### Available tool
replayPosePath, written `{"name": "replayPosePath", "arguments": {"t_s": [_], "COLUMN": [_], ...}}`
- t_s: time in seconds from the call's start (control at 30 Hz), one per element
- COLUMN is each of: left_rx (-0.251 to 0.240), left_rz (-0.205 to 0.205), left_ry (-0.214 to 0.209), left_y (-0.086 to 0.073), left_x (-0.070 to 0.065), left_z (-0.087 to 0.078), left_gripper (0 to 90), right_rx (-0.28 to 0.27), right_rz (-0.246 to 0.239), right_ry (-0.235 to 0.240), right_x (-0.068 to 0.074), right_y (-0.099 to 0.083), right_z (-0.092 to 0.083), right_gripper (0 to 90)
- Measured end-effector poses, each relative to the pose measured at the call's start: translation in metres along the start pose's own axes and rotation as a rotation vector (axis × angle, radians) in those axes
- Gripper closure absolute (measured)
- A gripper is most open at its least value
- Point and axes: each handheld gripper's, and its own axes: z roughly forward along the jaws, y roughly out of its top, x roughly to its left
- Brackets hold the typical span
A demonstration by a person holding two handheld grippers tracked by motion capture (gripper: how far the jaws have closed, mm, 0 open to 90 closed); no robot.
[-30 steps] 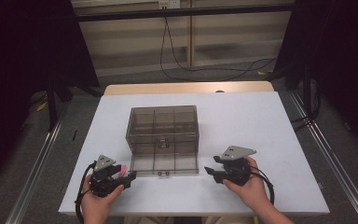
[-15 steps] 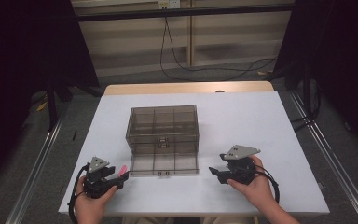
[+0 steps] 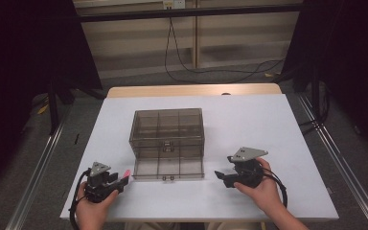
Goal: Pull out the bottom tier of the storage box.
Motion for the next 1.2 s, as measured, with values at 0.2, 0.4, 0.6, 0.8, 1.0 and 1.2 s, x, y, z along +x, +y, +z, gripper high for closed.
{"name": "replayPosePath", "arguments": {"t_s": [0.2,0.4,0.6,0.8,1.0,1.2], "left_rx": [0.021,0.034,0.047,0.057,0.055,0.04], "left_rz": [0.009,0.016,0.005,-0.011,-0.025,-0.041], "left_ry": [-0.011,-0.014,-0.017,-0.018,-0.03,-0.031], "left_y": [0.0018,0.0036,0.0058,0.0074,0.0084,0.0091], "left_x": [-0.0016,-0.0048,-0.006,-0.0063,-0.004,-0.0013], "left_z": [0.003,0.0063,0.0075,0.0076,0.0053,0.0014], "left_gripper": [64.1,71.9,76.0,76.2,76.2,76.2], "right_rx": [0.002,-0.001,0.002,0.0,0.001,0.006], "right_rz": [-0.006,0.004,0.004,0.007,0.012,0.027], "right_ry": [-0.006,-0.008,-0.007,-0.006,-0.007,-0.007], "right_x": [0.0006,-0.0012,-0.0017,-0.0018,-0.0028,-0.003], "right_y": [-0.0014,-0.0021,-0.0028,-0.0032,-0.0032,-0.0028], "right_z": [-0.0014,-0.0026,-0.0025,-0.0029,-0.0014,0.0011], "right_gripper": [28.7,28.3,27.8,25.2,21.4,18.8]}}
